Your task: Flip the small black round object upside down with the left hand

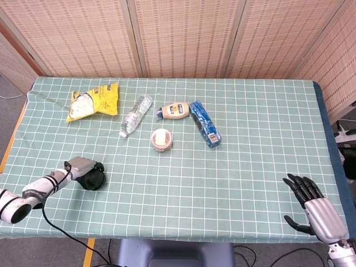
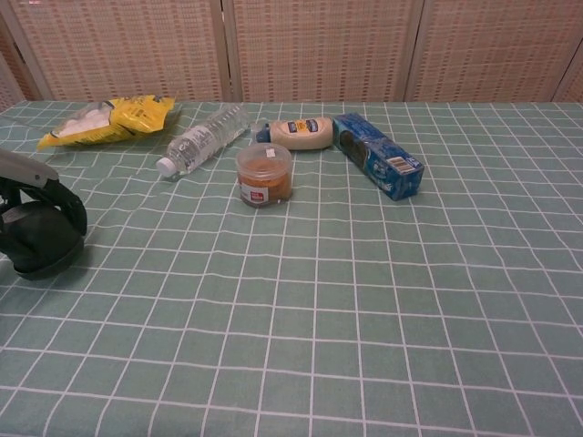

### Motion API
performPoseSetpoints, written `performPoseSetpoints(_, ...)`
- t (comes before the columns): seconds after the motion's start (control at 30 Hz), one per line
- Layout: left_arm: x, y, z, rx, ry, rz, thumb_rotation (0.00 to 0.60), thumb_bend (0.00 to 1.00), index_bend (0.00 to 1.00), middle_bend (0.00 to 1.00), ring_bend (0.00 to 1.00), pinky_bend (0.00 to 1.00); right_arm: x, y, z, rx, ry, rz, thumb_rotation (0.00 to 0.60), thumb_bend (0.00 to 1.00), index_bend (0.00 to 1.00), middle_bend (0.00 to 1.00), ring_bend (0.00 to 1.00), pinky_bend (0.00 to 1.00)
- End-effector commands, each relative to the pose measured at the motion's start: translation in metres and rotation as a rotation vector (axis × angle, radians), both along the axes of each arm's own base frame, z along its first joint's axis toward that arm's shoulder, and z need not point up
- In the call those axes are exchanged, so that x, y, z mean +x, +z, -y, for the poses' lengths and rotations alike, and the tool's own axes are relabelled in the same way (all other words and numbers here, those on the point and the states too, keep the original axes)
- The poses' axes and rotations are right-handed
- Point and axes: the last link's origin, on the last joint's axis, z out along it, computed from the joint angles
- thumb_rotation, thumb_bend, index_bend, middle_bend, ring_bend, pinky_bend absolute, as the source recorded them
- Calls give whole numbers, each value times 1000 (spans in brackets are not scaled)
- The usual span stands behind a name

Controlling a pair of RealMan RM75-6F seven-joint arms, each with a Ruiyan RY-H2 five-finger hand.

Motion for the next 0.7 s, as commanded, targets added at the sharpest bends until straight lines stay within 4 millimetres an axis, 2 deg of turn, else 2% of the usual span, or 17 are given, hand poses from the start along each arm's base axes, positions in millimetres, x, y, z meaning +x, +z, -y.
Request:
performPoseSetpoints(0.03, -4, 30, -14, 220, -300, -345, 600, 367, 552, 544, 514, 761, -1, -3, 1, 17, -3, -20, 600, 191, 0, 0, 0, 0)
performPoseSetpoints(0.13, 19, 8, 16, 430, -229, -604, 600, 371, 552, 544, 514, 762, 0, -5, 2, 26, -4, -25, 600, 191, 0, 0, 0, 0)
performPoseSetpoints(0.2, 35, -1, 22, 511, -200, -716, 600, 371, 554, 549, 517, 765, 0, -4, 2, 22, -5, -22, 600, 191, 0, 0, 0, 0)
performPoseSetpoints(0.3, 45, -6, 26, 576, -226, -799, 600, 371, 558, 554, 526, 774, 0, -1, 2, 12, -4, -13, 600, 191, 0, 0, 0, 0)
performPoseSetpoints(0.43, 51, -13, 31, 572, -218, -777, 600, 368, 556, 560, 534, 782, 0, 0, 1, 13, -2, -7, 600, 191, 0, 0, 0, 0)
performPoseSetpoints(0.7, 47, -9, 26, 548, -179, -614, 600, 364, 558, 564, 535, 776, 0, 1, 1, 11, -1, -9, 600, 191, 0, 0, 0, 0)
